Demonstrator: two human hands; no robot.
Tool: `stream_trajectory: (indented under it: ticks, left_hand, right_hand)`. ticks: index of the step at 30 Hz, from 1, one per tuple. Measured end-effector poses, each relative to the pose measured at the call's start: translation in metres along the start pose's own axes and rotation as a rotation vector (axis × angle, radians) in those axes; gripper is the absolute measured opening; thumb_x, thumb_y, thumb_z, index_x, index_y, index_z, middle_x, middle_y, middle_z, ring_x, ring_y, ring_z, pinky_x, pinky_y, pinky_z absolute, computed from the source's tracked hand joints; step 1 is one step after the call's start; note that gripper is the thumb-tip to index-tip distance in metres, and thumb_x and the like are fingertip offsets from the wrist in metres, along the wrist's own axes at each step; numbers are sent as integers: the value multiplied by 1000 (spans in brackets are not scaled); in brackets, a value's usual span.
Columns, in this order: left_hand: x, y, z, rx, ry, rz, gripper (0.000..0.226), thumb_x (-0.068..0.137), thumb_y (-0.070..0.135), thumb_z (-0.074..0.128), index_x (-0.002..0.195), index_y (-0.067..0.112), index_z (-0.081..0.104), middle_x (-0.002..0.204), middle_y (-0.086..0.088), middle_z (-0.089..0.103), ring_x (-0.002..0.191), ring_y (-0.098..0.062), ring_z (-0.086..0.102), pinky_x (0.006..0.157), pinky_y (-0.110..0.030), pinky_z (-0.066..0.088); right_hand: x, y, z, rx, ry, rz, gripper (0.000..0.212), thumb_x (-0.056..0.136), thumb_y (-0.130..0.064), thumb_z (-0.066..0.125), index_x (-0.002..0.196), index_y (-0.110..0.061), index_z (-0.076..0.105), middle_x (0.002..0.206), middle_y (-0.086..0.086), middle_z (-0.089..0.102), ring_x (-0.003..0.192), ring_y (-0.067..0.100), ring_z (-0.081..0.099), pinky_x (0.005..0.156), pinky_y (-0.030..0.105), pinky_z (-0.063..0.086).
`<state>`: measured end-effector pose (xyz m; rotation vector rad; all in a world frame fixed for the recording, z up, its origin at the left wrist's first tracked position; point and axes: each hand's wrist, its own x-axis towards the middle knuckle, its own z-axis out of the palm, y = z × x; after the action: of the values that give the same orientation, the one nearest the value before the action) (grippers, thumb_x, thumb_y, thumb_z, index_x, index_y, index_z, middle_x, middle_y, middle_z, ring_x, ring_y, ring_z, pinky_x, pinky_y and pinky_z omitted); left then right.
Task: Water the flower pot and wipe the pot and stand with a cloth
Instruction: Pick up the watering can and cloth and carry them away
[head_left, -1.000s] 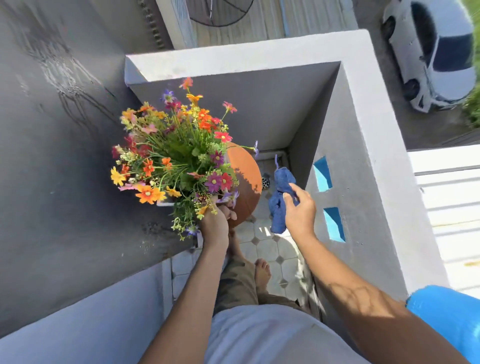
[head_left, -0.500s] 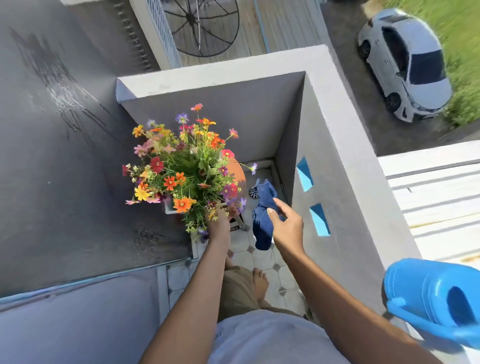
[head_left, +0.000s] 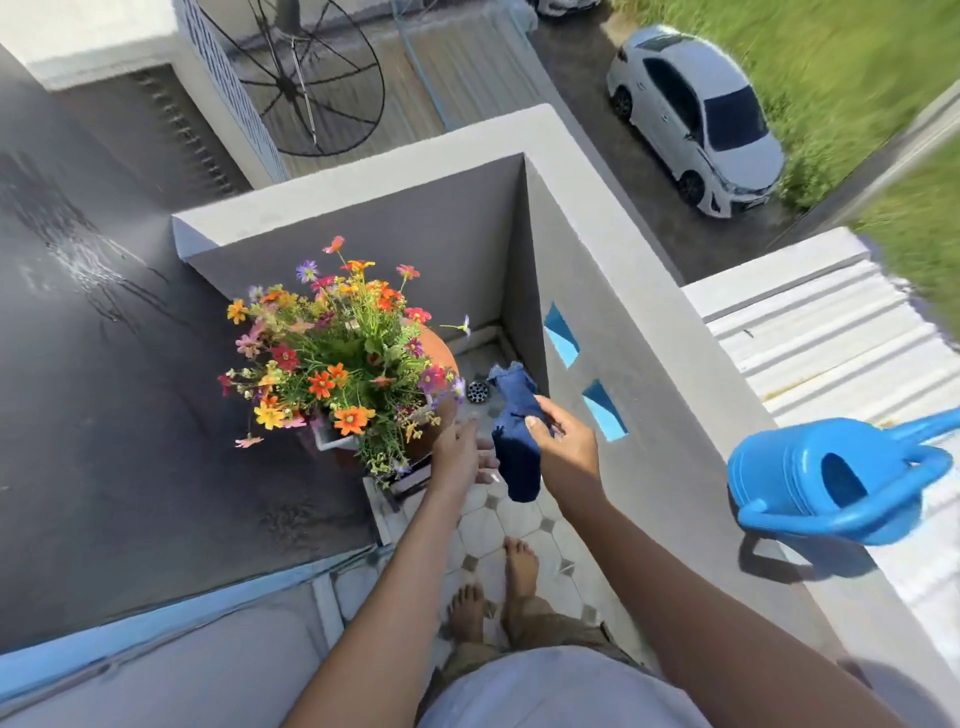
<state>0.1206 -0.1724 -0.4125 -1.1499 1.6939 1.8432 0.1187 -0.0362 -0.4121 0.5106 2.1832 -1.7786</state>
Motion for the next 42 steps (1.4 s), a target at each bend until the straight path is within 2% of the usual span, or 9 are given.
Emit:
stream_trajectory:
  ticks: [6,12,18,21,26,31,34,37,42]
  left_hand:
    - [-46,31,16,-7,-116,191,22,98,28,48,103,8,58,75,-6,63,47,-15,50,39,-23,36]
    - [-107,59,70,-49,-331,376,19,96,24,51,85,11,60,63,-3,62,37,-11,45,36,-20,31]
    - [-181,53,163,35,-622,331,19,98,19,47,86,10,59,57,-5,55,35,-12,41,37,-18,31]
    - [-215,35,205,56,-744,273,17,97,17,47,88,7,58,51,-4,50,34,-10,39,38,-19,31]
    - [-251,-6,275,132,-839,117,16,95,17,47,88,9,58,49,0,51,34,-9,39,36,-18,31]
    - [-248,-38,332,24,-755,-19,21,98,33,47,93,13,50,63,-2,51,40,-10,42,39,-19,33]
    - [-238,-47,353,-136,-603,20,26,97,40,49,91,15,48,71,-1,49,45,-11,41,40,-23,34]
    - [-235,-51,373,-228,-442,88,26,96,39,49,88,15,49,80,-3,51,43,-11,40,42,-25,34]
    - [-240,-53,399,-413,-272,56,30,96,41,51,90,12,45,77,-2,58,41,-11,39,41,-23,34]
  right_hand:
    - [-44,-35,-40,147,174,-119,27,96,-13,60,121,-19,68,106,-16,74,102,2,69,90,24,55]
    - [-90,-84,-116,273,448,-274,29,97,-9,57,99,-35,70,98,-13,75,97,10,69,83,21,55]
    - [-151,-98,-225,381,756,-434,22,101,-12,51,118,-13,65,105,6,72,90,12,64,76,24,52]
    - [-164,-86,-276,435,927,-431,24,99,-14,55,121,-15,65,112,5,73,98,15,67,88,36,55]
    - [-184,-61,-332,505,1068,-418,25,100,-7,52,115,-20,67,104,-6,74,95,7,66,85,25,51]
    - [-186,-29,-374,431,1069,-342,23,99,-16,54,117,-20,68,101,-10,73,96,5,65,86,26,48]
    - [-178,-17,-390,465,1009,-307,25,100,-19,54,122,-20,66,112,-10,73,107,5,65,92,25,49]
    - [-164,-14,-399,469,969,-294,21,100,-15,54,116,-16,68,103,-11,74,96,1,67,82,18,49]
    - [-140,-9,-408,454,881,-278,21,97,-14,59,112,-22,70,104,-5,75,96,12,69,88,33,54]
